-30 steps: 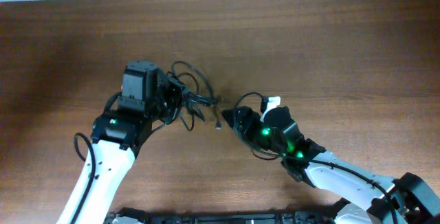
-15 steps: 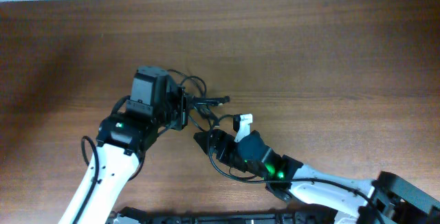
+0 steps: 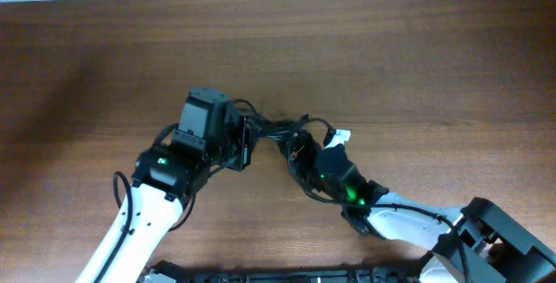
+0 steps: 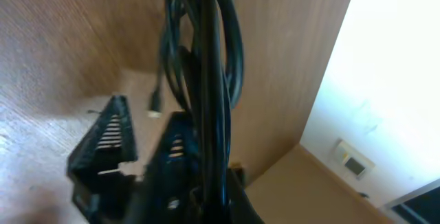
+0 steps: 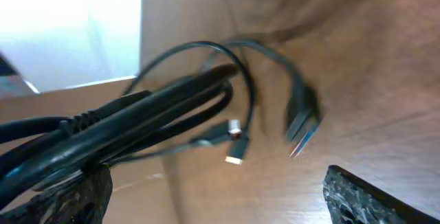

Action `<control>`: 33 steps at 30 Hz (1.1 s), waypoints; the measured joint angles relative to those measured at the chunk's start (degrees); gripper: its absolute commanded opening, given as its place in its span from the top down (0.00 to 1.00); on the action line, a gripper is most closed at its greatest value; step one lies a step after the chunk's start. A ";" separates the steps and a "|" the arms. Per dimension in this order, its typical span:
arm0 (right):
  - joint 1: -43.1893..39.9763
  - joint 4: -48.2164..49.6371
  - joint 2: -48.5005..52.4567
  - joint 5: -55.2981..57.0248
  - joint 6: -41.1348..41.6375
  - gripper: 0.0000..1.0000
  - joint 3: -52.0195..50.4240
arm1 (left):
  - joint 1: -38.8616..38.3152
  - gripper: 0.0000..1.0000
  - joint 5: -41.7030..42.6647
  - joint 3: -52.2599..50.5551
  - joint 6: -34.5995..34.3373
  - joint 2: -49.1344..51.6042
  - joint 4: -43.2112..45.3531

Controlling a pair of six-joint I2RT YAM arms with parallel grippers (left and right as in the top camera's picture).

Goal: Untangle cables
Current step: 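Hold the cable with both grippers and lower it toward the table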

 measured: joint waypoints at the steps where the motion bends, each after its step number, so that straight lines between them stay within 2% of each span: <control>1: -0.24 0.81 0.04 -0.20 0.20 0.02 0.00 | -0.46 1.00 -0.04 0.00 0.13 0.00 -0.04; 5: -0.31 1.16 0.15 -2.91 1.42 0.01 0.00 | -2.47 1.00 -4.52 0.00 1.09 0.00 -2.67; 9: -0.31 1.88 0.17 -5.62 1.68 0.01 -0.02 | -2.47 1.00 -9.94 0.00 8.17 -0.04 -3.37; 13: -0.31 4.11 0.26 -7.52 2.60 0.01 -0.02 | -2.47 1.00 -11.85 0.00 11.47 -0.04 -3.37; 17: -0.31 6.84 0.37 -7.93 4.04 0.01 -0.04 | -2.49 1.00 -11.43 0.00 11.93 -0.11 -2.54; 22: -0.35 7.08 0.37 -6.56 10.64 0.01 -0.07 | -6.40 1.00 -11.52 0.00 11.43 -0.11 0.15; 25: -0.35 7.10 0.37 -3.93 14.56 0.15 -0.09 | -8.55 1.00 -12.70 0.00 10.03 -0.11 0.42; 27: -0.33 7.10 0.37 -1.77 17.07 0.29 -0.13 | -10.71 1.00 -12.83 0.00 8.50 -0.11 0.66; 28: -0.35 7.13 0.37 -1.05 18.53 0.41 -0.13 | -11.98 1.00 -12.44 0.00 7.61 -0.11 0.57; 29: -0.35 7.19 0.37 -0.48 19.85 0.60 -0.13 | -12.94 1.00 -12.26 0.00 7.02 -0.11 0.52; 30: -0.35 7.39 0.37 -0.11 20.74 0.84 -0.13 | -13.88 1.00 -12.17 0.00 6.29 -0.11 0.39; 31: -0.33 7.48 0.37 0.17 21.46 0.96 -0.13 | -14.93 1.00 -11.85 0.00 5.44 -0.11 0.22; 33: -0.35 7.37 0.37 0.28 22.38 0.96 -0.13 | -15.32 1.00 -12.02 0.00 4.74 -0.11 -0.13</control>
